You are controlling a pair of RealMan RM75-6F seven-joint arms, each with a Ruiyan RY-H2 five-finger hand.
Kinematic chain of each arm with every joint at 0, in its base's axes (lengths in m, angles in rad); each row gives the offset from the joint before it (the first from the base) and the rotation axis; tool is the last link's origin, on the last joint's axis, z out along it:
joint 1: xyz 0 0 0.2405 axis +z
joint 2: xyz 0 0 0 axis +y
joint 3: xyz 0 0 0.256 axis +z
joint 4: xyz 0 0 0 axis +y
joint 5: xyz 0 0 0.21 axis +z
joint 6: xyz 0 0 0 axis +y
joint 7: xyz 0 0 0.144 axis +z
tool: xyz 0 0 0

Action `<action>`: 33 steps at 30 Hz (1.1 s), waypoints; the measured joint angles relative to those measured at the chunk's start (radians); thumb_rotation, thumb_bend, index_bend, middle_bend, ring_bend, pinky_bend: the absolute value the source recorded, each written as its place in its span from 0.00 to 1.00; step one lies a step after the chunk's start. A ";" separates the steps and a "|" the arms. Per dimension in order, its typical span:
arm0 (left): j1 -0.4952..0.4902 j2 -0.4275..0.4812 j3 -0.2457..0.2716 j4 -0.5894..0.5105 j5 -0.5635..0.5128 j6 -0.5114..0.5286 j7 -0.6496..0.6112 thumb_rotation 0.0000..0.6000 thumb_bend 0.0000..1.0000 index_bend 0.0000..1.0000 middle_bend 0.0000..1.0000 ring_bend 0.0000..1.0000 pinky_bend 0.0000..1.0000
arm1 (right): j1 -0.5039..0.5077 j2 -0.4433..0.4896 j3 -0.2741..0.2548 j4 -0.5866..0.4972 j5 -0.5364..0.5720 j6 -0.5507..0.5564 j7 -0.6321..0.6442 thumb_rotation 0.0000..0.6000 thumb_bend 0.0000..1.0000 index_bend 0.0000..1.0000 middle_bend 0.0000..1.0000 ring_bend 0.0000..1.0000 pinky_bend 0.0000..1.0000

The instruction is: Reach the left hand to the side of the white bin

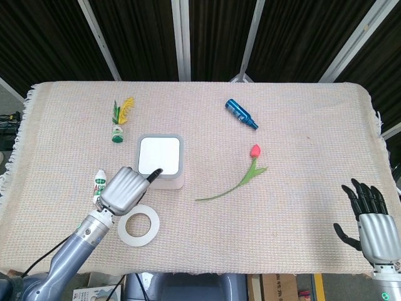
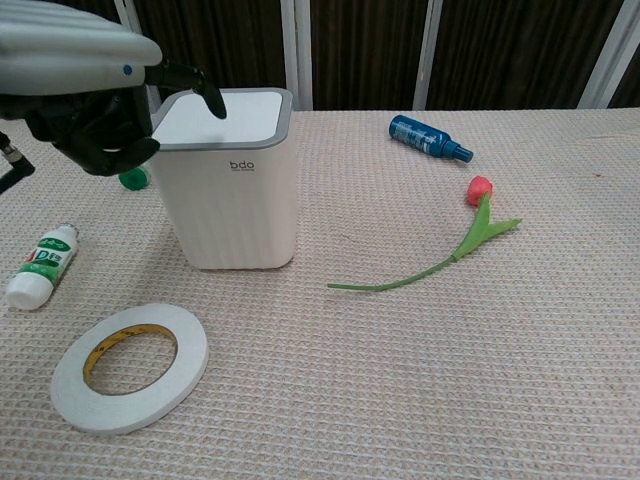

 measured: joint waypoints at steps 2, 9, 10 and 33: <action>-0.020 -0.021 0.006 0.005 -0.029 0.014 0.029 1.00 0.76 0.20 0.86 0.71 0.65 | 0.001 0.001 0.001 0.001 0.001 -0.002 0.002 1.00 0.27 0.14 0.02 0.00 0.03; -0.053 -0.061 0.028 0.026 -0.070 0.092 0.072 1.00 0.76 0.20 0.86 0.71 0.65 | 0.005 0.000 0.004 0.005 0.009 -0.009 0.007 1.00 0.27 0.14 0.02 0.00 0.03; -0.055 -0.063 0.032 0.029 -0.071 0.100 0.074 1.00 0.76 0.20 0.86 0.71 0.65 | 0.005 0.000 0.004 0.006 0.010 -0.010 0.007 1.00 0.27 0.14 0.02 0.00 0.03; -0.112 -0.051 0.110 0.055 -0.127 0.126 0.076 1.00 0.75 0.26 0.87 0.72 0.65 | 0.015 -0.011 0.005 0.000 0.020 -0.030 -0.010 1.00 0.27 0.14 0.02 0.00 0.03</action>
